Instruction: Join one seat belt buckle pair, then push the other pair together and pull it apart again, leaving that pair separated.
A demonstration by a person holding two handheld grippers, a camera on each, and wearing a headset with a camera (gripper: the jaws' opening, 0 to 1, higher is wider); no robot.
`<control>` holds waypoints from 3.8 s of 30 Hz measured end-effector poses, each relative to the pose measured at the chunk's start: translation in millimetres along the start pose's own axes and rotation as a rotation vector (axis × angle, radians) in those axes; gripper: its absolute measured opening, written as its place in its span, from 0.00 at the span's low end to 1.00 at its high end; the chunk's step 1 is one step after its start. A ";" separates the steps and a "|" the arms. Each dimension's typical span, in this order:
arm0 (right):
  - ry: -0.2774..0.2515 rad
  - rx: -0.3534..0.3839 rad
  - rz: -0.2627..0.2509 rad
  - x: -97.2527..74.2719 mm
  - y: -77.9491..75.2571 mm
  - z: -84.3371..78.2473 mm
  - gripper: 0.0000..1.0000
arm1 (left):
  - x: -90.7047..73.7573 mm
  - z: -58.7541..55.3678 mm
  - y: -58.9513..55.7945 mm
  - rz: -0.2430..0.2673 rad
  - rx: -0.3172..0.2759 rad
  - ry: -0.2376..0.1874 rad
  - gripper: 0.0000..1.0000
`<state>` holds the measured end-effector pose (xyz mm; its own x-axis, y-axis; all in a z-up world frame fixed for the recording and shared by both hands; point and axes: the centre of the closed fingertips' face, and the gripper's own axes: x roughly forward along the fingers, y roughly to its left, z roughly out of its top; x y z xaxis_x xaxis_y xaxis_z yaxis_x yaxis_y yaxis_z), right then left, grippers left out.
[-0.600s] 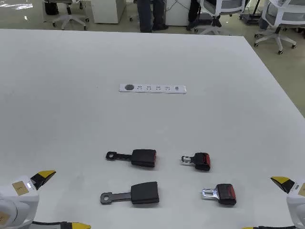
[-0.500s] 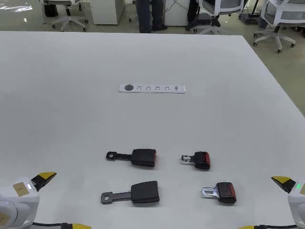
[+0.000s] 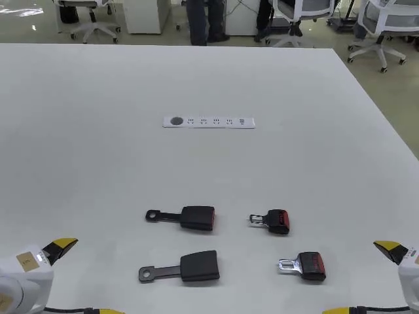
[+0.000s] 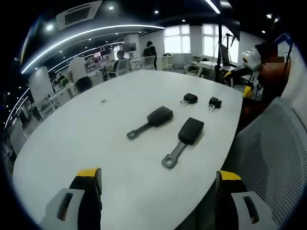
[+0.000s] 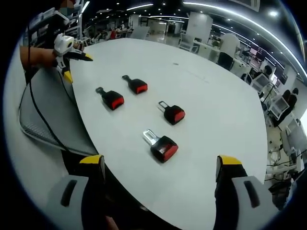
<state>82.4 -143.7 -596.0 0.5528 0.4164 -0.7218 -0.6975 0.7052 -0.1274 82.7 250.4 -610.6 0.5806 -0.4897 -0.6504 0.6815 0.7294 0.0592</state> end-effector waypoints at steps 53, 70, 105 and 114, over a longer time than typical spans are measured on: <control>0.029 -0.109 0.072 11.1 4.6 0.7 0.70 | 7.7 -1.2 0.3 -0.025 0.057 0.046 0.89; 0.034 -0.194 0.126 25.4 6.8 2.8 0.60 | 27.2 2.7 -13.8 -0.098 0.111 0.091 0.76; 0.122 -0.374 0.267 77.6 8.1 -12.3 0.42 | 109.4 42.3 -71.6 -0.279 0.286 0.139 0.58; 0.145 -0.410 0.293 86.9 0.2 -16.0 0.39 | 129.2 41.8 -78.3 -0.317 0.318 0.172 0.53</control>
<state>123.0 -116.5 -669.6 0.2592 0.4585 -0.8501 -0.9508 0.2760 -0.1410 123.0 110.0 -667.6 0.2581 -0.5591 -0.7879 0.9313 0.3610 0.0489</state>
